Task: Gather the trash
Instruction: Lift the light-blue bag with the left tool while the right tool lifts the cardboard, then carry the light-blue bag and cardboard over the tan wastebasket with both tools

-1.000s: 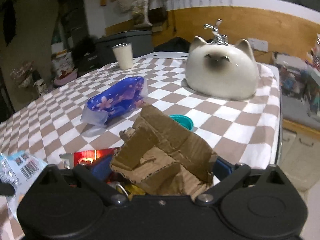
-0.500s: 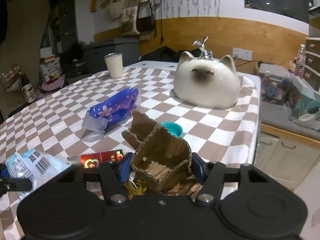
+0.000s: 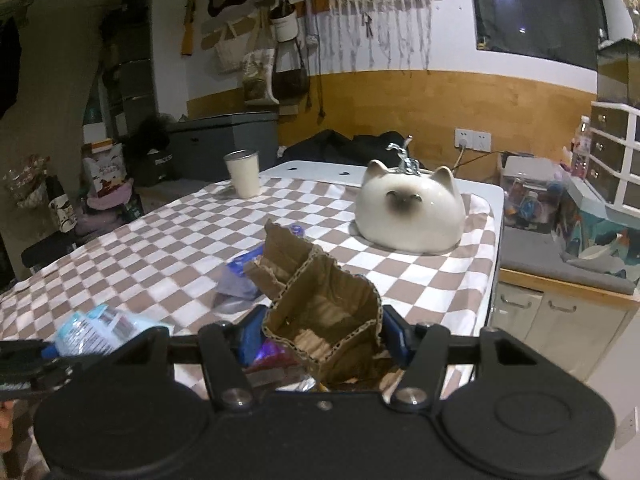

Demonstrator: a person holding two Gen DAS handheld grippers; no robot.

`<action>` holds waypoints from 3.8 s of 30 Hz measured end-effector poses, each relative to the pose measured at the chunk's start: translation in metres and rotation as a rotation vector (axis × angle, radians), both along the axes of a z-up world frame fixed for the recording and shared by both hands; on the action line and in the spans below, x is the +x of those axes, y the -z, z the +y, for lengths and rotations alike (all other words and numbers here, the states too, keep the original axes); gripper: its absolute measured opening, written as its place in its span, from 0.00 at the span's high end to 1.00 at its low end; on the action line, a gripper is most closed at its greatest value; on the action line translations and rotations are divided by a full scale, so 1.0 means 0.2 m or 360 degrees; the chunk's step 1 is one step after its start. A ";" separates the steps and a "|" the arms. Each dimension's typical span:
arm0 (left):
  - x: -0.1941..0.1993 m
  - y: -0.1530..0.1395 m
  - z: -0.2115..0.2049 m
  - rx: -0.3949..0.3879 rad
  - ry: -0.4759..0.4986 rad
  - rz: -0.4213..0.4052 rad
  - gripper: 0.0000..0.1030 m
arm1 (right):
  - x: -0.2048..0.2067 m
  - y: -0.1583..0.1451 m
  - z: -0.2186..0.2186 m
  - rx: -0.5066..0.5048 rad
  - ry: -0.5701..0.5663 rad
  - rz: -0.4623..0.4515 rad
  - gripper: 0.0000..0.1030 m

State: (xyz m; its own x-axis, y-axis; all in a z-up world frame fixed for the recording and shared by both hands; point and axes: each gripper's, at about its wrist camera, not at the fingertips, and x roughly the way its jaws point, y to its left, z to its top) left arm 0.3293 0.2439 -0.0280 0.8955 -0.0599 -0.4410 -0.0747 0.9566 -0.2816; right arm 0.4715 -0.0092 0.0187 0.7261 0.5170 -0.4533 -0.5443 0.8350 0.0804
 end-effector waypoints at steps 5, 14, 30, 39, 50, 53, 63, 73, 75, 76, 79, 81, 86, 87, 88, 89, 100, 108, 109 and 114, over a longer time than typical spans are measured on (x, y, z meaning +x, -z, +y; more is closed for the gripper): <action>-0.06 -0.03 -0.01 0.0017 -0.0052 0.0017 0.57 | -0.17 -0.01 0.01 -0.0011 0.0015 -0.0050 0.41; -0.20 -0.07 -0.11 0.0120 -0.0055 0.0038 0.57 | -0.43 0.00 -0.02 0.0015 0.0047 -0.0038 0.41; -0.41 -0.23 -0.39 0.0241 0.0003 -0.0023 0.57 | -0.75 -0.06 -0.28 0.0044 0.0177 -0.0060 0.40; -0.43 -0.28 -0.67 0.0268 0.0092 -0.0064 0.57 | -0.89 -0.10 -0.53 0.0101 0.0253 -0.0087 0.40; -0.41 -0.27 -1.07 0.0303 0.0260 -0.0082 0.57 | -1.00 -0.07 -0.91 0.0138 0.0411 -0.0077 0.40; -0.40 -0.26 -1.18 0.0310 0.0298 -0.0076 0.57 | -1.03 -0.05 -1.00 0.0134 0.0448 -0.0073 0.40; -0.30 -0.13 -1.52 0.0305 0.0492 0.0046 0.57 | -1.07 0.06 -1.27 0.0122 0.0602 -0.0008 0.40; -0.12 0.07 -1.79 0.0255 0.0627 0.0236 0.57 | -1.01 0.24 -1.47 0.0096 0.0771 0.0140 0.40; -0.07 0.12 -1.83 0.0244 0.0639 0.0291 0.57 | -0.98 0.29 -1.49 0.0090 0.0795 0.0176 0.40; -0.05 0.15 -1.84 0.0241 0.0644 0.0316 0.57 | -0.97 0.31 -1.50 0.0085 0.0810 0.0200 0.40; 0.02 0.24 -1.89 0.0223 0.0660 0.0407 0.57 | -0.92 0.40 -1.52 0.0070 0.0842 0.0272 0.40; 0.06 0.31 -1.90 0.0207 0.0666 0.0473 0.57 | -0.87 0.46 -1.51 0.0059 0.0855 0.0327 0.40; 0.19 0.49 -1.91 0.0200 0.0646 0.0659 0.57 | -0.74 0.64 -1.52 0.0023 0.0868 0.0496 0.40; 0.21 0.52 -1.91 0.0204 0.0639 0.0692 0.57 | -0.71 0.69 -1.52 0.0016 0.0869 0.0534 0.40; 0.24 0.56 -1.91 0.0204 0.0632 0.0731 0.57 | -0.68 0.73 -1.53 0.0008 0.0872 0.0570 0.40; 0.26 0.60 -1.91 0.0208 0.0626 0.0770 0.57 | -0.66 0.77 -1.53 0.0000 0.0877 0.0605 0.40; 0.43 0.87 -1.95 0.0341 0.0700 0.0974 0.57 | -0.44 1.18 -1.52 0.0001 0.0922 0.0948 0.40; 0.50 0.99 -1.98 0.0483 0.0712 0.1051 0.57 | -0.32 1.34 -1.49 -0.0050 0.0916 0.1093 0.39; 0.51 1.00 -1.98 0.0494 0.0720 0.1055 0.57 | -0.32 1.35 -1.48 -0.0052 0.0911 0.1105 0.39; 0.50 1.04 -2.01 0.0546 0.0742 0.1074 0.57 | -0.28 1.38 -1.46 -0.0088 0.0872 0.1128 0.39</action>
State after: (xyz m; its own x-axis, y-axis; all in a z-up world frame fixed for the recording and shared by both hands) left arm 0.4293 -0.1572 -0.2359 0.3558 -0.1211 -0.9267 0.2973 0.9547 -0.0106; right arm 0.4159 -0.3007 -0.2581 0.4047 0.1441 -0.9030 0.0938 0.9757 0.1978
